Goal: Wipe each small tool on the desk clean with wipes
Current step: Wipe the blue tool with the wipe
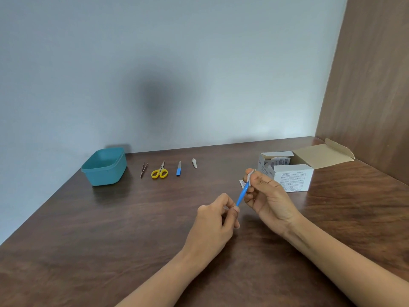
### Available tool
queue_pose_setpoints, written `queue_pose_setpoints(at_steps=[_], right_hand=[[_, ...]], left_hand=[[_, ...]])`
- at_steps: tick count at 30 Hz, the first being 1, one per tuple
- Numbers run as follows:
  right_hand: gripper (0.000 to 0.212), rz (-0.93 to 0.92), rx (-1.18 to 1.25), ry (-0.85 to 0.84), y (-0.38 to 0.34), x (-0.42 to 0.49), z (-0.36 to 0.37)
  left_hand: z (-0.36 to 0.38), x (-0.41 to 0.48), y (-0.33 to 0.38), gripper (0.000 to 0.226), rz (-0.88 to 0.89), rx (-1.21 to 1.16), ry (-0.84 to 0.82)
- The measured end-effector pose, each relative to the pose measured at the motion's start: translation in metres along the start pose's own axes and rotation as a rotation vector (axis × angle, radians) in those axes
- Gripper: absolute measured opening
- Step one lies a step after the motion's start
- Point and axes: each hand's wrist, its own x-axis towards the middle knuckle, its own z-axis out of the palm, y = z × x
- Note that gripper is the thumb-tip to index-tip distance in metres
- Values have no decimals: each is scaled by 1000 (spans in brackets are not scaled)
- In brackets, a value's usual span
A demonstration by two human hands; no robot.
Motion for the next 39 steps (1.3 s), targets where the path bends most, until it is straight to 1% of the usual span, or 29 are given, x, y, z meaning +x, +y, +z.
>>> queue_pose_setpoints(at_steps=[4, 10, 14, 17, 19, 23, 25, 29, 39], right_hand=[[13, -17, -88, -46, 2, -2, -1], [14, -51, -174, -50, 3, -6, 3], [13, -87, -200, 43, 2, -6, 4], [11, -86, -172, 145, 3, -4, 4], [10, -81, -146, 171, 4, -3, 3], [15, -57, -129, 83, 3, -6, 5], [18, -38, -121, 74, 3, -6, 6], [14, -31, -125, 54, 4, -7, 6], [11, -2, -64, 98, 8, -4, 4]], left_hand=[[0, -1, 0, 14, 9, 13, -3], [0, -1, 0, 15, 4, 25, 0], [0, 0, 1, 15, -5, 11, 14], [0, 0, 1, 15, -7, 6, 16], [0, 0, 2, 15, -2, 3, 18], [-1, 0, 3, 17, 3, 0, 32], [-1, 0, 4, 17, 15, 2, 32], [-1, 0, 6, 18, 27, 8, 40], [2, 0, 5, 17, 13, 8, 15]])
